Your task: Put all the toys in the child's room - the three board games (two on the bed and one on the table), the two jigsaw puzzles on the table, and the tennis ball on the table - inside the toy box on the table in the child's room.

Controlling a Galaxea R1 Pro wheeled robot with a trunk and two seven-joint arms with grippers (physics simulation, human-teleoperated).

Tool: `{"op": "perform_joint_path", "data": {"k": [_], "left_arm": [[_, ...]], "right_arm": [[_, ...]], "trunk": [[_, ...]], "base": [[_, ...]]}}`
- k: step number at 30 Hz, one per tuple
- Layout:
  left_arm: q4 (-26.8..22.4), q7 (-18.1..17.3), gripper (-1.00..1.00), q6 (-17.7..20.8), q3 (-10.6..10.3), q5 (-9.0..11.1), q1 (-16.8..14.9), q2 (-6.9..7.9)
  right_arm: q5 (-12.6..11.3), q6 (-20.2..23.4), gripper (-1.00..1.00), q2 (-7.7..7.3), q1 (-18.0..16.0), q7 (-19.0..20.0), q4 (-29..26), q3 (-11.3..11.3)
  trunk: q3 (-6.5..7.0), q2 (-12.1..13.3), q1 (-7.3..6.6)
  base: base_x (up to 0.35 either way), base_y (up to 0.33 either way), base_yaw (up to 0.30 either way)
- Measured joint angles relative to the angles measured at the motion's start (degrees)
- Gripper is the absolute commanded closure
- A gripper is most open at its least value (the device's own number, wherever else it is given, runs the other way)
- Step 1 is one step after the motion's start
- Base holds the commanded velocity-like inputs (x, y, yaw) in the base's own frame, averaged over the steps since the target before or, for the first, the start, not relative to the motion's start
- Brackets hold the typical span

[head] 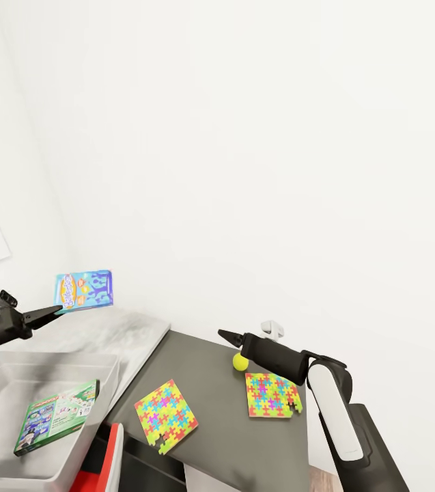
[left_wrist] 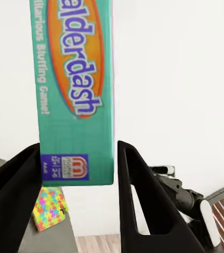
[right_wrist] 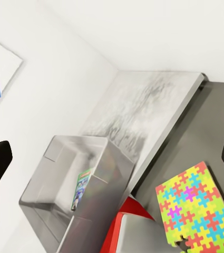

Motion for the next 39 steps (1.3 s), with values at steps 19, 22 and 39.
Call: {"op": "perform_joint_path", "data": {"k": [19,22,39], "left_arm": [[7.87,26.59,1.0,0.73,11.01,0.63,0.03,-0.52],[10.28,29.63,1.0,0.59,11.14,0.33,0.04,-0.5],[15.21,43.12,1.0,0.68,27.15,0.71,0.37,1.24]], "right_arm": [[-0.01,0.0,-1.0,0.1,-0.09,0.12,0.11,0.09],[-0.01,0.0,-1.0,0.14,-0.09,0.14,0.13,0.09],[0.0,0.0,-1.0,0.08,-0.09,0.3,0.14,0.09]], "trunk": [[0.0,-0.01,0.0],[0.0,0.0,0.0],[0.0,0.0,0.0]], "base": [[0.0,0.0,0.0],[0.0,0.0,0.0],[0.0,0.0,0.0]]}}
